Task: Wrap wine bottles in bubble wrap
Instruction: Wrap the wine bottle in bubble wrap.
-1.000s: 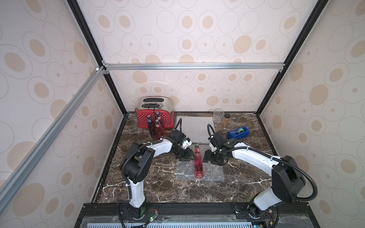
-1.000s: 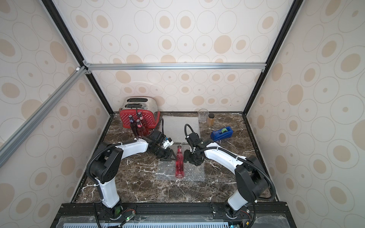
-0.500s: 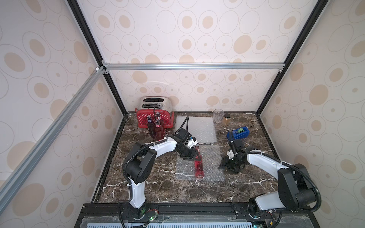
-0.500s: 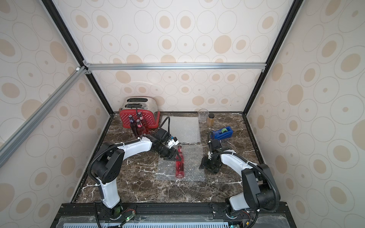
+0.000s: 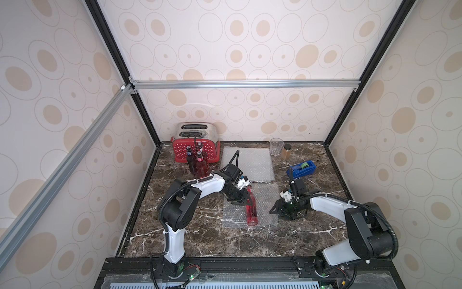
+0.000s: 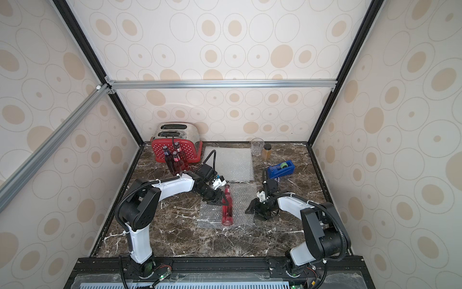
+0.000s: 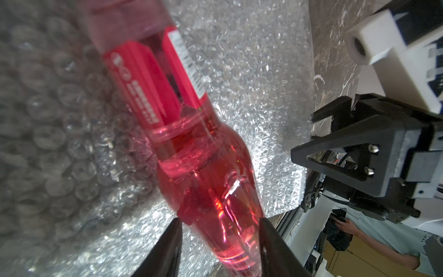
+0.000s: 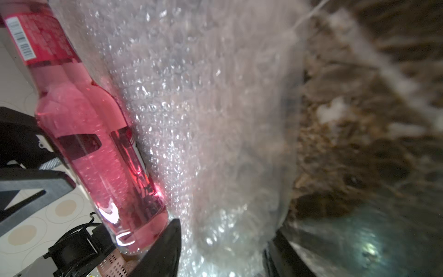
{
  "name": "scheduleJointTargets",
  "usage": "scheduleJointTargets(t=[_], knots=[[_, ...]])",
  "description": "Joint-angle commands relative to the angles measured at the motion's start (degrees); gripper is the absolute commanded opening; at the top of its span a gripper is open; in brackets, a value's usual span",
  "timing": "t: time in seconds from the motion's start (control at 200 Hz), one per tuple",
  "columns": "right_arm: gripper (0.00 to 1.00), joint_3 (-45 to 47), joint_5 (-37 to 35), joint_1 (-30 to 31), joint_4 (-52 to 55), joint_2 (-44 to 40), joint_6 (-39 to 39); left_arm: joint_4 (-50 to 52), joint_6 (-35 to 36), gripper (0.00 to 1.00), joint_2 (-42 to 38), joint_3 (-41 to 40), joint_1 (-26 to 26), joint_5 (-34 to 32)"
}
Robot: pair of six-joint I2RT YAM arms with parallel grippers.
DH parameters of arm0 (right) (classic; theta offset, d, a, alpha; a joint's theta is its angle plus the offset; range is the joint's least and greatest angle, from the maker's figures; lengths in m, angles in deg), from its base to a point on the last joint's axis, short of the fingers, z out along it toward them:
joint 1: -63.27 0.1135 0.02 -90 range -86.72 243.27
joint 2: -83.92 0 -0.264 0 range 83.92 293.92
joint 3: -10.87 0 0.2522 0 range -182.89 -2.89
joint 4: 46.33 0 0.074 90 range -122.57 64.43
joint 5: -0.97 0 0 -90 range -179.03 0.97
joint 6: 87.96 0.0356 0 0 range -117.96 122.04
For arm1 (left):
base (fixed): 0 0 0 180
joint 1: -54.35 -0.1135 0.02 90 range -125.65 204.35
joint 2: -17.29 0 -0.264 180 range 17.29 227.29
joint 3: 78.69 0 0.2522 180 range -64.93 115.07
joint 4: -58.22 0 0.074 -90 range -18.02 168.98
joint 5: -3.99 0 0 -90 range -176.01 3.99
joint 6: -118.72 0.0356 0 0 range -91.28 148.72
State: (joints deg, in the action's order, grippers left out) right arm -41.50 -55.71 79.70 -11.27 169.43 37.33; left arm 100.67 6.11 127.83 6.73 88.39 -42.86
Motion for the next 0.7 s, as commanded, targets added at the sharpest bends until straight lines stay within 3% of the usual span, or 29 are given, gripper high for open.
scheduleJointTargets(t=[0.0,0.296,0.446,0.691], knots=[[0.54,1.3,2.7,0.4,-2.3,-0.6,2.1,2.2,1.7,0.50,0.5,1.3,0.5,-2.0],[0.52,1.3,7.3,1.8,-8.8,-4.4,5.2,2.4,1.8,0.51,0.2,1.2,0.6,-2.5],[0.60,1.4,8.3,3.5,-13.0,-5.3,7.1,2.5,1.6,0.52,0.1,1.1,0.5,-2.7],[0.59,0.3,8.0,5.6,-13.9,-4.1,7.4,2.6,1.4,0.52,-0.8,0.7,0.5,-3.4]])
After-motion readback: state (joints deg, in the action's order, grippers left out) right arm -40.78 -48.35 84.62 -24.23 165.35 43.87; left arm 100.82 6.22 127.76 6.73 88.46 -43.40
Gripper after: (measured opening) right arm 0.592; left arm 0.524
